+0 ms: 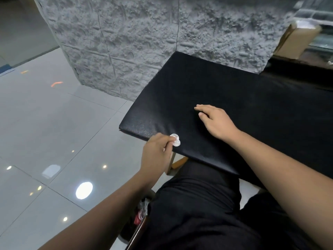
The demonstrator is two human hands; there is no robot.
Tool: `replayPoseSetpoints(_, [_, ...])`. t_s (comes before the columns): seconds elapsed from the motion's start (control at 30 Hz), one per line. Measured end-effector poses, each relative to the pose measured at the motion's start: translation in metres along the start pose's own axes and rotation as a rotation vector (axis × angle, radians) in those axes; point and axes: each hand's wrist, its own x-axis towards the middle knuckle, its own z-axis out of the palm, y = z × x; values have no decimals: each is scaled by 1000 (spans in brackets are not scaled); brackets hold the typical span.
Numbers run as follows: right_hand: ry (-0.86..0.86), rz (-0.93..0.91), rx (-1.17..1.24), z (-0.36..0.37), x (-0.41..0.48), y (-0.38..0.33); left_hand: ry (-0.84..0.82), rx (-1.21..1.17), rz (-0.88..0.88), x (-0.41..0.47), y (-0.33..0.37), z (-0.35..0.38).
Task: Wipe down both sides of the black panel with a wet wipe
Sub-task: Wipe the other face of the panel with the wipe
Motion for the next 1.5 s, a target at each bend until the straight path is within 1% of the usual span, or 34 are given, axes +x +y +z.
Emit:
replayPoseSetpoints(0.13, [4, 39, -47, -11, -12, 16, -80, 24, 117, -8, 21, 12])
replayPoseSetpoints(0.33, [15, 86, -56, -17, -29, 32, -189, -12, 299, -20, 49, 33])
replayPoseSetpoints(0.83, [86, 189, -46, -48, -67, 57, -445, -38, 605, -22, 131, 83])
replayPoseSetpoints(1.07, [135, 231, -42, -67, -84, 68, -511, -29, 766, -29, 163, 114])
replayPoseSetpoints(1.13, [143, 234, -42, -70, -87, 70, -563, -56, 726, -25, 170, 117])
replayPoseSetpoints(1.2, [149, 234, -36, -75, -88, 72, -586, -188, 565, -16, 176, 112])
replayPoseSetpoints(1.27, [171, 232, -20, -78, -87, 72, -554, -353, 373, -3, 179, 100])
replayPoseSetpoints(1.33, [190, 241, -1, -80, -86, 72, -513, -463, 227, 11, 178, 85])
replayPoseSetpoints(1.4, [183, 248, 20, -79, -83, 68, -475, -506, 150, 25, 169, 67])
replayPoseSetpoints(1.5, [162, 226, 54, -73, -78, 59, -428, -546, 81, 44, 148, 37])
